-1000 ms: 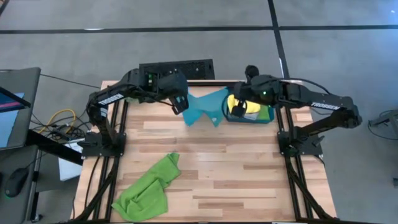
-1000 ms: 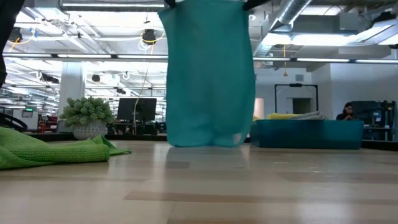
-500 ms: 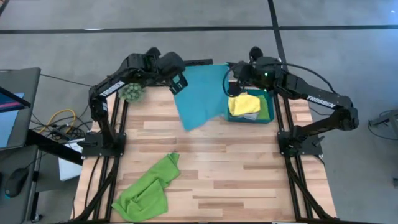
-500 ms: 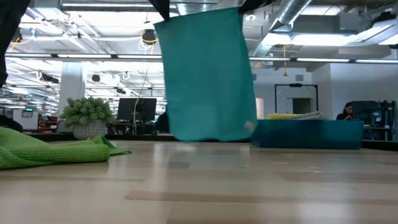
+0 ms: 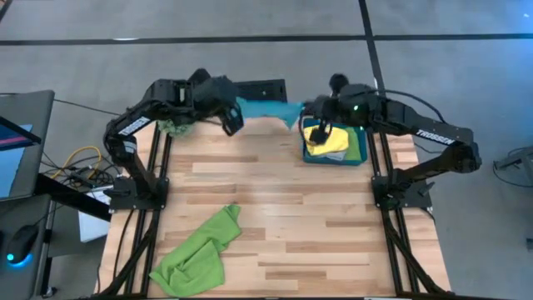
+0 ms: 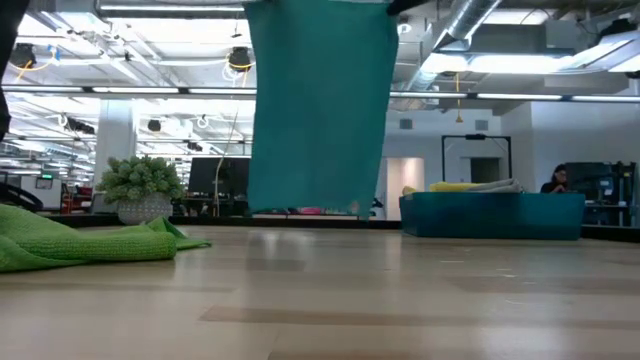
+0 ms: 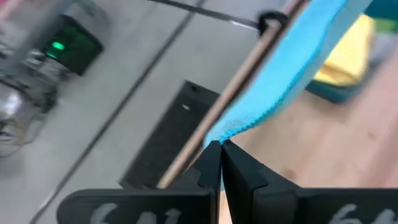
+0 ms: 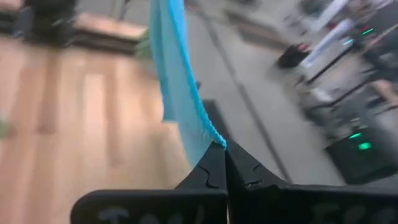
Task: Fold microfiber towels
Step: Fold the light blue microfiber cloth
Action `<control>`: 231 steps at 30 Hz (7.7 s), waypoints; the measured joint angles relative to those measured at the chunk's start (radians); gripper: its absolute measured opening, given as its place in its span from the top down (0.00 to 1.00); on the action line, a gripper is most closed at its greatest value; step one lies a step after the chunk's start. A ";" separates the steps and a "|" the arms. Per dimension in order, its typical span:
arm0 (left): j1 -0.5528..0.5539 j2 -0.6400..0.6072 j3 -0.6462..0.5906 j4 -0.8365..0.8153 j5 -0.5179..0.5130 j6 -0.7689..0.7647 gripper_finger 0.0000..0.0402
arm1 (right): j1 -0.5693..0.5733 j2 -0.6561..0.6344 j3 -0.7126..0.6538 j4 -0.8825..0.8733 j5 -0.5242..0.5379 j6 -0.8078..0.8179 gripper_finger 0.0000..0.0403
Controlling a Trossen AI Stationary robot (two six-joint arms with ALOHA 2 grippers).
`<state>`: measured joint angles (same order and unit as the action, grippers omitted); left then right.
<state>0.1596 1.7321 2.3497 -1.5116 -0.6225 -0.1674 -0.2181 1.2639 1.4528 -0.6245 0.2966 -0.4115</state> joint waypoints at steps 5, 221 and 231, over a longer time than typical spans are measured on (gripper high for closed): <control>-0.104 0.009 -0.018 -0.060 0.053 -0.116 1.00 | 0.084 0.020 -0.002 -0.119 -0.005 0.089 0.99; -0.616 -0.012 -0.785 0.062 0.273 -0.870 0.62 | 0.768 0.520 -0.532 0.161 0.095 0.221 0.47; -0.616 -0.012 -0.785 0.063 0.270 -0.882 0.62 | 0.768 0.538 -0.534 0.152 0.237 0.246 0.50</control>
<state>-0.4561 1.7203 1.5650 -1.4490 -0.3523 -1.0494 0.5499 1.8018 0.9185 -0.4723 0.5338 -0.1652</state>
